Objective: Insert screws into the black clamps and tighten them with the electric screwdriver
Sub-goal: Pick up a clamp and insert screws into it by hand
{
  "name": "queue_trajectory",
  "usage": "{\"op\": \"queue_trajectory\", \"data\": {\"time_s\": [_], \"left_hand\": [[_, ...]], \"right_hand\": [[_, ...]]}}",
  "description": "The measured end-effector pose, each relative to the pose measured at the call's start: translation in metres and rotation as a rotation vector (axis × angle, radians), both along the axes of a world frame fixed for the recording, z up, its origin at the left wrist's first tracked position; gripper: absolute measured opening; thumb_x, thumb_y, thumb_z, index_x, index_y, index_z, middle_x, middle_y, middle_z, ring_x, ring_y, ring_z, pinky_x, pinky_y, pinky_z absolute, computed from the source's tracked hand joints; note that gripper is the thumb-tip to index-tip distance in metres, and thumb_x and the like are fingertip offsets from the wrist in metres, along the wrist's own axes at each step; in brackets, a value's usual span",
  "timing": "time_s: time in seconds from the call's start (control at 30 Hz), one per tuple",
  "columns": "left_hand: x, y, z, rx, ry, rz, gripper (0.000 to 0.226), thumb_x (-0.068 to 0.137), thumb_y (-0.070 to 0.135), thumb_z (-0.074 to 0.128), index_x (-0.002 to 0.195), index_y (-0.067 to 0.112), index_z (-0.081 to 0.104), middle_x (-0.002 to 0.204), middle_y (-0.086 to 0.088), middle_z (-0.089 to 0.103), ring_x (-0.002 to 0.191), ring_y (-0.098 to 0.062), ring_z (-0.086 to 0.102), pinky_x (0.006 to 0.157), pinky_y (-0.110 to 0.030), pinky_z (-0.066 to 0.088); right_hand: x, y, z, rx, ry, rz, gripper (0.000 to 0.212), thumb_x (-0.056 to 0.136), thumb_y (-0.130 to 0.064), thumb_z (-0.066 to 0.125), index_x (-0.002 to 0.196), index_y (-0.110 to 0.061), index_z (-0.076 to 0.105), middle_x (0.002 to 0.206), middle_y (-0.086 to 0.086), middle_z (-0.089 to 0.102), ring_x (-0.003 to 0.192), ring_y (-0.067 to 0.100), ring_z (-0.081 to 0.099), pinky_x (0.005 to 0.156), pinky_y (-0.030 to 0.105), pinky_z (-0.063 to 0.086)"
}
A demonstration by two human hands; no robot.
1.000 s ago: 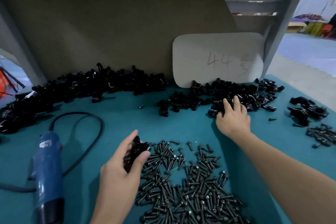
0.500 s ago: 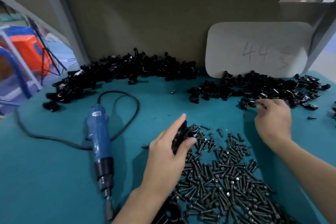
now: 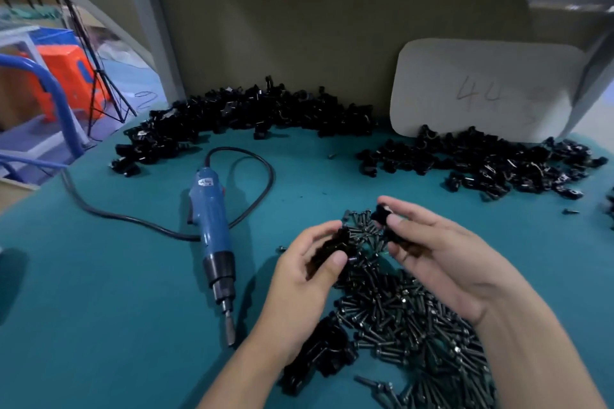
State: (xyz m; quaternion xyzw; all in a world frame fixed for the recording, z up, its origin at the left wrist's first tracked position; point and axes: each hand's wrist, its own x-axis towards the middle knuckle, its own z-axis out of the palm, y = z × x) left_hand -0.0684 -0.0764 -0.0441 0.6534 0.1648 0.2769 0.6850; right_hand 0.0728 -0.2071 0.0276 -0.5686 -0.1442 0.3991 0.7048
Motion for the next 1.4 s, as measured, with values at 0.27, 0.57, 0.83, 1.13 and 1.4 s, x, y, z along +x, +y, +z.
{"op": "queue_trajectory", "data": {"time_s": [0.27, 0.57, 0.83, 1.13, 1.4], "left_hand": [[0.002, -0.001, -0.002, -0.016, -0.039, -0.013, 0.032, 0.105, 0.017, 0.059, 0.129, 0.036, 0.069, 0.128, 0.008, 0.072, 0.118, -0.013, 0.069, 0.099, -0.029, 0.054], [0.004, -0.003, -0.002, -0.155, -0.124, -0.062, 0.030, 0.098, 0.025, 0.062, 0.124, 0.034, 0.071, 0.122, -0.001, 0.074, 0.106, -0.014, 0.070, 0.089, -0.023, 0.055], [0.004, -0.002, -0.001, -0.225, -0.196, -0.054, 0.030, 0.091, 0.026, 0.069, 0.119, 0.033, 0.075, 0.122, 0.000, 0.075, 0.102, -0.013, 0.073, 0.092, -0.022, 0.055], [0.004, -0.006, 0.002, 0.093, -0.147, 0.039, 0.031, 0.095, 0.021, 0.069, 0.125, 0.027, 0.065, 0.123, 0.007, 0.072, 0.116, -0.015, 0.068, 0.093, -0.027, 0.055], [0.002, -0.008, 0.001, 0.172, -0.106, 0.061, 0.027, 0.098, 0.030, 0.064, 0.125, 0.024, 0.060, 0.117, 0.013, 0.071, 0.116, -0.010, 0.066, 0.093, -0.016, 0.050]], "right_hand": [[0.000, 0.005, -0.023, 0.029, -0.117, 0.311, 0.054, 0.079, -0.004, 0.077, 0.129, -0.025, 0.070, 0.134, 0.004, 0.067, 0.115, 0.021, 0.068, 0.095, 0.025, 0.055], [0.009, 0.017, -0.038, 0.089, -0.102, 0.275, 0.048, 0.078, -0.016, 0.080, 0.125, -0.011, 0.070, 0.115, 0.021, 0.057, 0.094, 0.023, 0.069, 0.081, 0.025, 0.058], [0.010, 0.018, -0.043, 0.149, -0.045, 0.314, 0.045, 0.080, -0.013, 0.073, 0.125, -0.014, 0.073, 0.117, 0.009, 0.073, 0.099, 0.015, 0.072, 0.082, 0.017, 0.057], [0.008, 0.017, -0.042, 0.143, -0.075, 0.359, 0.038, 0.075, -0.023, 0.087, 0.110, -0.017, 0.074, 0.117, 0.015, 0.065, 0.102, 0.023, 0.070, 0.085, 0.029, 0.058], [0.005, 0.018, -0.039, 0.112, -0.057, 0.377, 0.024, 0.076, -0.017, 0.082, 0.099, -0.020, 0.077, 0.096, 0.004, 0.072, 0.090, 0.016, 0.071, 0.079, 0.026, 0.058]]}}
